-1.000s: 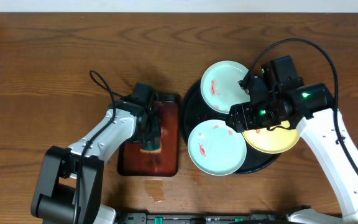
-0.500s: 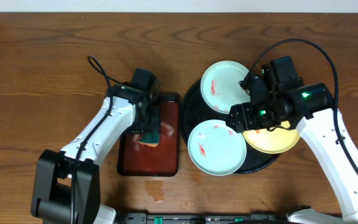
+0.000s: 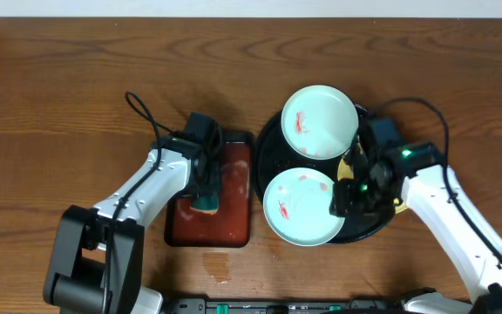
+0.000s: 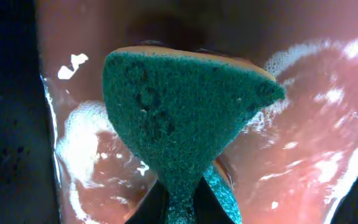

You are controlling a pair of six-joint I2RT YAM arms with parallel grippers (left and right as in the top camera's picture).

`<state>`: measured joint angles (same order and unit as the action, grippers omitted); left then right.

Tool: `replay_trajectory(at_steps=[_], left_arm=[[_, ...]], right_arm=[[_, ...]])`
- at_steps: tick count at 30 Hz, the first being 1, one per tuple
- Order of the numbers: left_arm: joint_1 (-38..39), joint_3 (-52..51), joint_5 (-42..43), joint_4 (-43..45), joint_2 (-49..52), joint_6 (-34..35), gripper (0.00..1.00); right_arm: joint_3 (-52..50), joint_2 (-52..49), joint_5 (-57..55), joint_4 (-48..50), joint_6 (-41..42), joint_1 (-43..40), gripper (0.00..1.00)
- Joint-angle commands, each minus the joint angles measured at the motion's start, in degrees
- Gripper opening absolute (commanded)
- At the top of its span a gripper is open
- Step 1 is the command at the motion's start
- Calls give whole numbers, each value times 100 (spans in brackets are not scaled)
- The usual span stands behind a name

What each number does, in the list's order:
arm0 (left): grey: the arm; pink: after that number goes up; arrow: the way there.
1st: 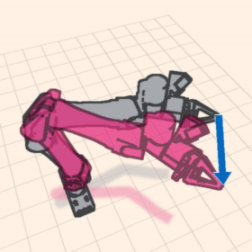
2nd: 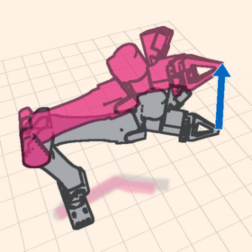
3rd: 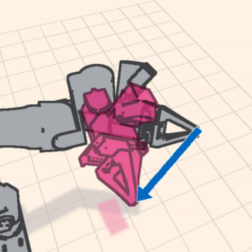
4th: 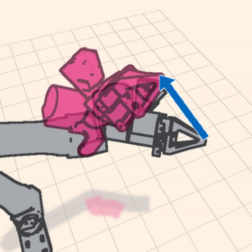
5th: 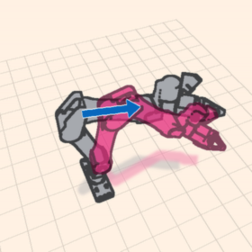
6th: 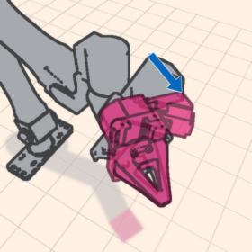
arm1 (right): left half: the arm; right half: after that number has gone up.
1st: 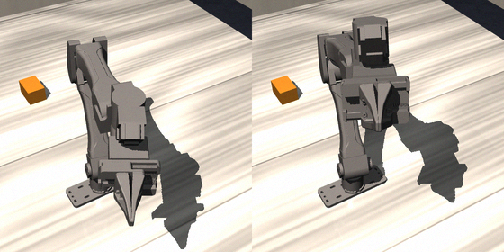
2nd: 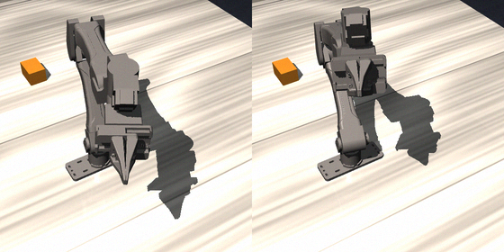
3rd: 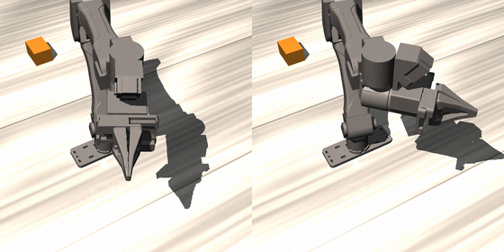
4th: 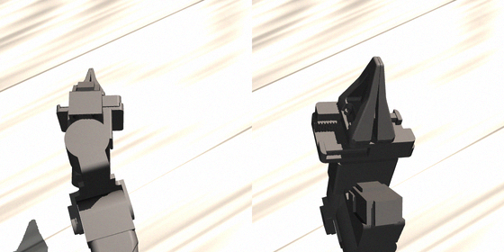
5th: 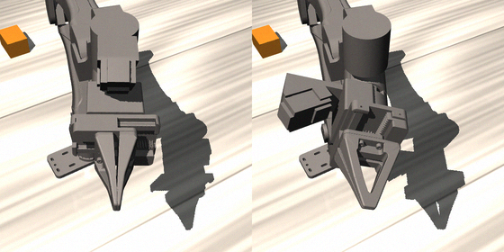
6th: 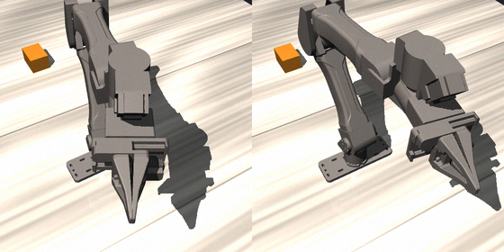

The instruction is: Clean dirty plates on tray and stack at the side

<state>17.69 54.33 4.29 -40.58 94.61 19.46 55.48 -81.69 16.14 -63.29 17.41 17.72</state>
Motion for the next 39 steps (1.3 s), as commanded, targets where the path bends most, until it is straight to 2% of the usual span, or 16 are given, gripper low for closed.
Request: replay_trajectory(at_steps=[1,5,11,14,16,20,26,32,39], left_arm=[[-26,466,-72,-420,-20,-28,7],[-26,1156,-72,-1064,-157,-37,7],[-26,1690,-70,-1593,-549,-35,7],[-24,1690,-26,-1672,-776,-35,8],[-24,1690,98,-1709,-911,-37,8],[-24,1690,431,-1720,-1193,-35,8],[-22,1690,852,-1714,-1432,-33,7],[282,1687,1029,-1650,-1333,-26,7],[1025,1672,1025,-1036,-1198,428,8]], right_arm=[[-424,31,-216,326,385,37,53],[-955,28,-221,1067,374,37,43],[-1655,28,-249,1873,485,37,41],[-1902,24,-302,2376,623,33,29],[-2020,24,-302,2756,634,35,26],[-2129,24,-306,3421,638,33,1],[-2127,24,-839,4162,1005,33,1],[-2124,24,-1954,4249,1296,33,1],[-2109,26,-1552,4245,1252,39,1]])
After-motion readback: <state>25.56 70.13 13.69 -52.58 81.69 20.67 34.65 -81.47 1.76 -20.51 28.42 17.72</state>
